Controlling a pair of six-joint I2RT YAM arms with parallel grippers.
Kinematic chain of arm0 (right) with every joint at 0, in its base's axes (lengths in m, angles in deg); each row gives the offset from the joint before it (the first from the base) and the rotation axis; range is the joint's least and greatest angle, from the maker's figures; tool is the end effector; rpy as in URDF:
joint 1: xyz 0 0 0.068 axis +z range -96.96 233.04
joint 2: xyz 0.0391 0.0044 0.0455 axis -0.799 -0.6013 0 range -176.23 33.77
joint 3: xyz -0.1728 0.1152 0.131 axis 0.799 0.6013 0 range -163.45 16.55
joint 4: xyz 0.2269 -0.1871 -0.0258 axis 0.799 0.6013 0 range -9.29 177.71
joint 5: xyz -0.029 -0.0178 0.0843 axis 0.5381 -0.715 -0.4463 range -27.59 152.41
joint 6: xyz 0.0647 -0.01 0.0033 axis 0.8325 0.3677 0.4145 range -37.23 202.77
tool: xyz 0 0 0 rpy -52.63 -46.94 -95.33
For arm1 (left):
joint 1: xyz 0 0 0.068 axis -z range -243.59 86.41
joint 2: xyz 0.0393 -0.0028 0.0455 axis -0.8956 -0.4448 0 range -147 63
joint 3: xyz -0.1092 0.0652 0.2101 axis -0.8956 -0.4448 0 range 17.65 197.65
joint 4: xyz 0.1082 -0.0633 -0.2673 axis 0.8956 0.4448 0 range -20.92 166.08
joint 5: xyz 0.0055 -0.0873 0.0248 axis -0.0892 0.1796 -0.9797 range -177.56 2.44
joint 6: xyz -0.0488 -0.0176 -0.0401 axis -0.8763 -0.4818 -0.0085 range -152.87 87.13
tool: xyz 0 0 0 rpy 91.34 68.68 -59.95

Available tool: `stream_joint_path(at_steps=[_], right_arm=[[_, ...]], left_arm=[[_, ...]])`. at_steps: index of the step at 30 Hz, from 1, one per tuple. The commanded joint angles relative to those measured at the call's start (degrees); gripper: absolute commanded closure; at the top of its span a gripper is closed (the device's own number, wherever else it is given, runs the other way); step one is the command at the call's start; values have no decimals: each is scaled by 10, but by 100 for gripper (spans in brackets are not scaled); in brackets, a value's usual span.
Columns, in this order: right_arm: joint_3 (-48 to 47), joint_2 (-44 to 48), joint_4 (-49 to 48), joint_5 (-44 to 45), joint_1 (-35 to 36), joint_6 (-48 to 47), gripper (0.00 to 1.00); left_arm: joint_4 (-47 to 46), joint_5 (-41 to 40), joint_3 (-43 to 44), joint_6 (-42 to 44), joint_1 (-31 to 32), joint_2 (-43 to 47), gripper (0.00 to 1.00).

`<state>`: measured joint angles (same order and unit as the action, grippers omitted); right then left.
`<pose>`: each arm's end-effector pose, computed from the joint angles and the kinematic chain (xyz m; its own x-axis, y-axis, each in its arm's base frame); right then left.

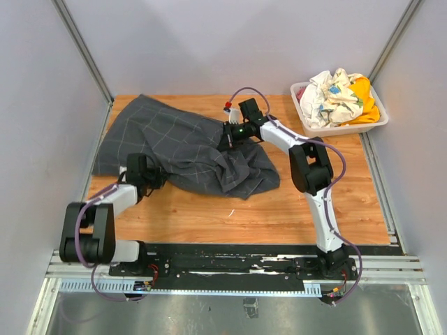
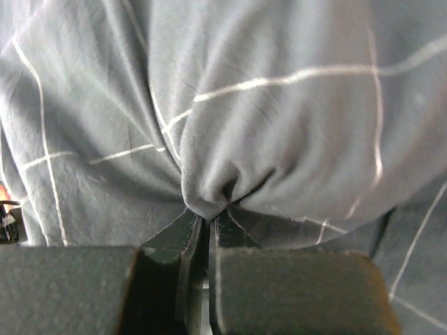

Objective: Put the pillow into the pillowcase

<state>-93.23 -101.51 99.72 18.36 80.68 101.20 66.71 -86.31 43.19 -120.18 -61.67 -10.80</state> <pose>0.4670 0.2850 0.1348 -0.8334 -0.1800 -0.5225 -0.5368 0.4886 0.6878 0.2732 -0.0103 0.0802 -0.0823 -0.9965 -0.0171 -0.7145 0.0709 -0.6961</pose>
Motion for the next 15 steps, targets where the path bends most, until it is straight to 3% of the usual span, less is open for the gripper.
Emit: stream_joint_path(at_steps=[1, 8, 12, 14, 15], right_arm=[[68, 40, 26, -18, 10, 9, 99], [250, 140, -18, -21, -3, 14, 99], [301, 183, -43, 6, 0, 26, 99], [295, 194, -27, 30, -3, 21, 87], [288, 200, -16, 39, -5, 18, 74]], left_arm=[[-39, 32, 94, 86, -25, -95, 82], [-23, 101, 262, 168, -56, -261, 77], [2, 131, 324, 208, -60, -312, 65], [23, 131, 329, 227, -60, -301, 63], [30, 128, 328, 238, -60, -287, 60]])
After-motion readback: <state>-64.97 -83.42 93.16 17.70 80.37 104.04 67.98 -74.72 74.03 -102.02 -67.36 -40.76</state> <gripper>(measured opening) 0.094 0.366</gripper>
